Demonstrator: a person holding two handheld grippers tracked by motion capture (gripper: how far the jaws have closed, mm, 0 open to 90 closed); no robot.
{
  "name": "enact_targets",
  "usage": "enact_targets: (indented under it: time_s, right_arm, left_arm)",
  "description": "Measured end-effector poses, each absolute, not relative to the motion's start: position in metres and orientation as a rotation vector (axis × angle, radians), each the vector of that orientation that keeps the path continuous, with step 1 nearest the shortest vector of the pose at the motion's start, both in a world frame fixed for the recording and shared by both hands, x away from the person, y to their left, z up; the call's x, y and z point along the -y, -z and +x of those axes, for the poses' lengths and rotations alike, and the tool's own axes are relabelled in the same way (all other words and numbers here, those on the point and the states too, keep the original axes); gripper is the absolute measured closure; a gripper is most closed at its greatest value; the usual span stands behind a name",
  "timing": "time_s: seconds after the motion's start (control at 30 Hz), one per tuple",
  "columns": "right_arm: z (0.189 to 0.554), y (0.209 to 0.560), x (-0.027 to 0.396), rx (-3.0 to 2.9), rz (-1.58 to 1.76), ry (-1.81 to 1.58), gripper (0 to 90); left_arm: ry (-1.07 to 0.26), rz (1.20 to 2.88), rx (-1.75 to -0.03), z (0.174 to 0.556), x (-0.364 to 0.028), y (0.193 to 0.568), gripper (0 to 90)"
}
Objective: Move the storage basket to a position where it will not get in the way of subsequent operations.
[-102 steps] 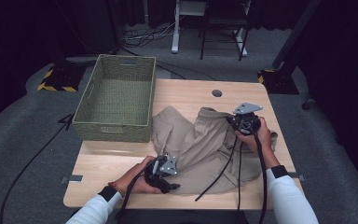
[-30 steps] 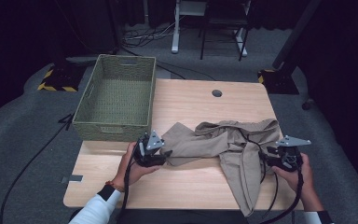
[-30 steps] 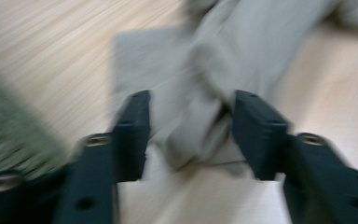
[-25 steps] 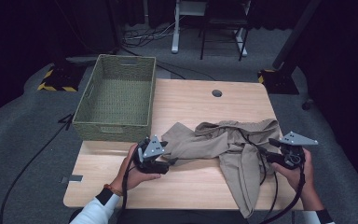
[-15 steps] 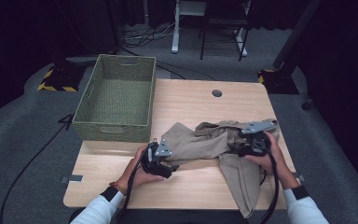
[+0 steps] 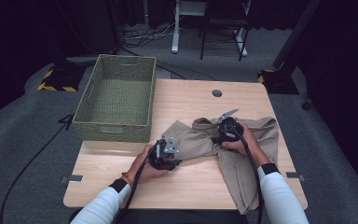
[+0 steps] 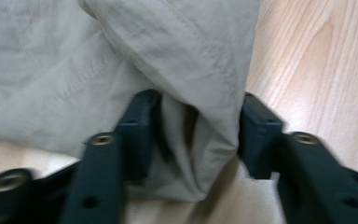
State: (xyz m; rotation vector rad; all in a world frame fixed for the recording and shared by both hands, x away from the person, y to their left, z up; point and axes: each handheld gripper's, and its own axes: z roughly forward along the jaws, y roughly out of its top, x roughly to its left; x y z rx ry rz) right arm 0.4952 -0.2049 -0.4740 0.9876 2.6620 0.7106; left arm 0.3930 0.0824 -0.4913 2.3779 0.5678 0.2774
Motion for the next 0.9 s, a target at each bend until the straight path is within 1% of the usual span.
enact_targets:
  time_s: [0.03,0.07,0.1,0.13,0.17,0.2,0.27,0.33,0.4,0.5,0.53,0.63,0.7,0.73,0.77,0.8,0.83,0.87,0.9]
  right_arm:
    - [0.496,0.474,0.206,-2.662,0.991,-0.739,60.9]
    - [0.496,0.475,0.208,-2.664,1.0,-0.763,72.4]
    - [0.495,0.475,0.208,-2.645,0.998,-0.751,78.9]
    - [0.493,0.476,0.208,-2.628,0.985,-0.739,86.0]
    - [0.492,0.476,0.209,-2.63,0.97,-0.744,88.5]
    - [0.49,0.475,0.21,-2.624,0.956,-0.746,89.1]
    - [0.486,0.469,0.214,-2.593,0.948,-0.794,89.5]
    - [0.477,0.454,0.22,-2.534,0.912,-0.854,89.6]
    - [0.467,0.438,0.228,-2.47,0.892,-0.919,89.7]
    - [0.451,0.415,0.238,-2.384,0.848,-0.998,89.8]
    - [0.447,0.41,0.24,-2.367,0.843,-1.019,89.8]
    - [0.439,0.395,0.241,-2.288,0.829,-1.053,89.7]
    - [0.442,0.389,0.24,-2.236,0.853,-1.054,89.8]
    - [0.444,0.389,0.239,-2.228,0.862,-1.053,89.8]
    - [0.451,0.388,0.238,-2.207,0.889,-1.045,89.8]
    - [0.455,0.388,0.237,-2.193,0.907,-1.04,89.8]
    - [0.464,0.389,0.236,-2.189,0.933,-1.015,89.7]
    - [0.471,0.392,0.236,-2.183,0.954,-0.982,89.7]
    - [0.478,0.395,0.235,-2.179,0.972,-0.949,89.6]
  left_arm:
    - [-0.284,2.38,-0.565,0.393,-0.083,0.491,61.4]
    - [-0.294,2.383,-0.561,0.393,-0.083,0.491,65.0]
    - [-0.313,2.391,-0.557,0.393,-0.083,0.49,69.1]
    - [-0.313,2.393,-0.557,0.393,-0.083,0.489,75.1]
    - [-0.311,2.395,-0.554,0.392,-0.083,0.489,77.9]
    - [-0.303,2.403,-0.551,0.391,-0.084,0.488,80.7]
    - [-0.272,2.409,-0.528,0.389,-0.086,0.485,83.2]
    - [-0.247,2.401,-0.487,0.382,-0.089,0.477,84.1]
    - [-0.188,2.365,-0.418,0.369,-0.091,0.464,84.3]
    - [-0.178,2.293,-0.352,0.349,-0.09,0.441,84.2]
    - [-0.209,2.27,-0.338,0.342,-0.089,0.43,84.0]
    - [-0.217,2.193,-0.341,0.337,-0.088,0.409,82.4]
    - [-0.294,2.183,-0.355,0.34,-0.085,0.398,81.7]
    - [-0.34,2.179,-0.384,0.345,-0.083,0.395,81.2]
    - [-0.357,2.172,-0.408,0.35,-0.083,0.395,80.7]
    - [-0.4,2.154,-0.474,0.359,-0.082,0.396,80.2]
    - [-0.46,2.153,-0.553,0.367,-0.081,0.398,74.5]
    - [-0.482,2.147,-0.623,0.373,-0.08,0.401,63.0]
    - [-0.489,2.15,-0.684,0.38,-0.079,0.406,58.1]
